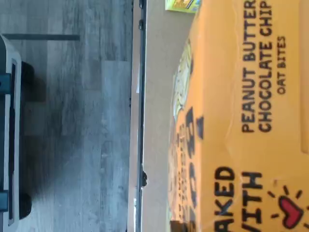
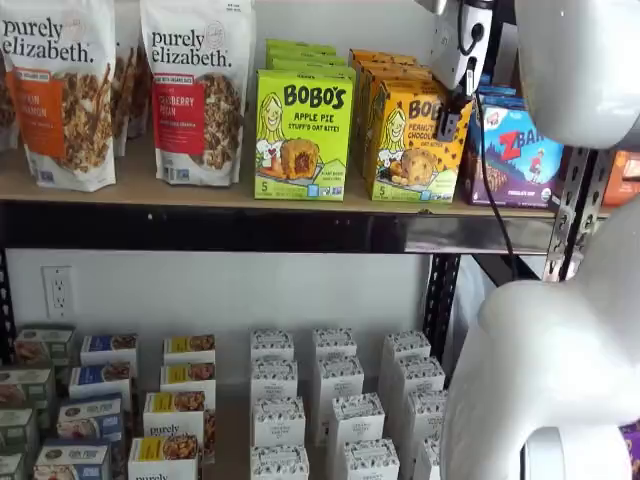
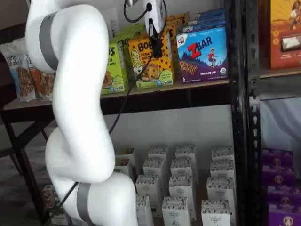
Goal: Pick up the orange box on the top shelf, the fifth box from the left
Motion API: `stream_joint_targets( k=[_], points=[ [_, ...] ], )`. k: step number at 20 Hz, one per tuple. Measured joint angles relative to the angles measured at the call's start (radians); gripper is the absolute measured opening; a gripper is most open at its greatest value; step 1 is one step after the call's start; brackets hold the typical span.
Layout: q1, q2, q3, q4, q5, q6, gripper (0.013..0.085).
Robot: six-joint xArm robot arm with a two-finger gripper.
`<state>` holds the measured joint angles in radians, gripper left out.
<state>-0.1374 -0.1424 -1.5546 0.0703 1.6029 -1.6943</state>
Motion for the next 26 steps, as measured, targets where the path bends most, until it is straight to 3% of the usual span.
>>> stream_joint_targets(
  k=[7, 11, 18, 26],
  points=[
    [-0.009, -0.004, -0.011, 0.006, 0.032, -0.007, 0.033],
    [-0.019, -0.042, 0.019, 0.03, 0.026, -0.012, 0.033],
    [-0.033, -0.1, 0.026, 0.082, 0.096, -0.011, 0.033],
    [-0.029, -0.215, 0.095, 0.047, 0.146, -0.01, 0.033]
  ],
)
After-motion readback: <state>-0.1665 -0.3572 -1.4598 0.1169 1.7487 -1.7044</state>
